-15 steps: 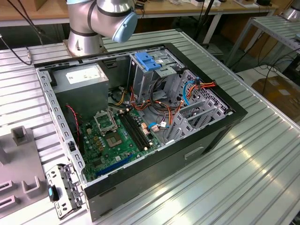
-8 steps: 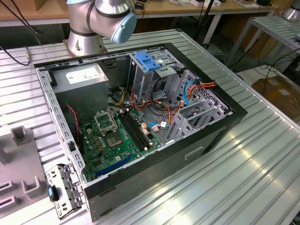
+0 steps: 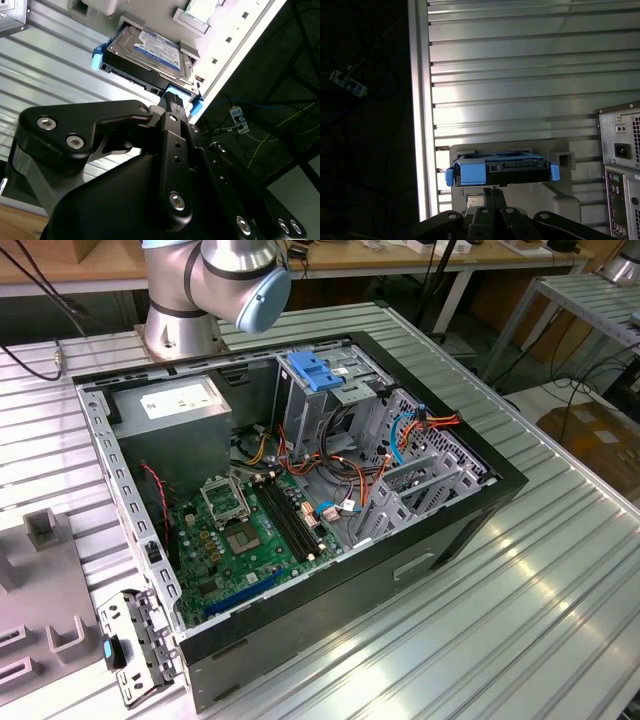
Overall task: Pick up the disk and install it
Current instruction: 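Pick up the disk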
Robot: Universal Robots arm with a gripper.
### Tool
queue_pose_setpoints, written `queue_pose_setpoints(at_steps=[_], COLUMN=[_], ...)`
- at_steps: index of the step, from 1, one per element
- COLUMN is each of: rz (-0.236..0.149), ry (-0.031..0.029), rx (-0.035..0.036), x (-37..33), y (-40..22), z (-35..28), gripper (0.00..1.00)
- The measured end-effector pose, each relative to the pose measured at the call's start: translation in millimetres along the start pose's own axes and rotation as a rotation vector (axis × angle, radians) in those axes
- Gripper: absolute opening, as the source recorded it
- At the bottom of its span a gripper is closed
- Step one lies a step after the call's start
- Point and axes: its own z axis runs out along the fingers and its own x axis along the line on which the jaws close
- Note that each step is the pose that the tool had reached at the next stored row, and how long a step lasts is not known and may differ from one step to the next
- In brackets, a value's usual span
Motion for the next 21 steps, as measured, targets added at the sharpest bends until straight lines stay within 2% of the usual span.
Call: queue_pose_setpoints(at_steps=[5,8,14,19,21], rz=[-0.003,-0.024,-0.137,-0.259,-0.286], ry=[0.0001,0.0011,0.0063,0.0119,0.0131], rx=[0.0000,0.0000,-0.0001,-0.0001,-0.0001], x=[0.1,0.1,0.1,0.1,0.1], y=[0.0,0.0,0.0,0.0,0.0], z=[0.0,0.0,0.0,0.1,0.1], gripper=[0.11,0.11,0.11,0.11,0.11])
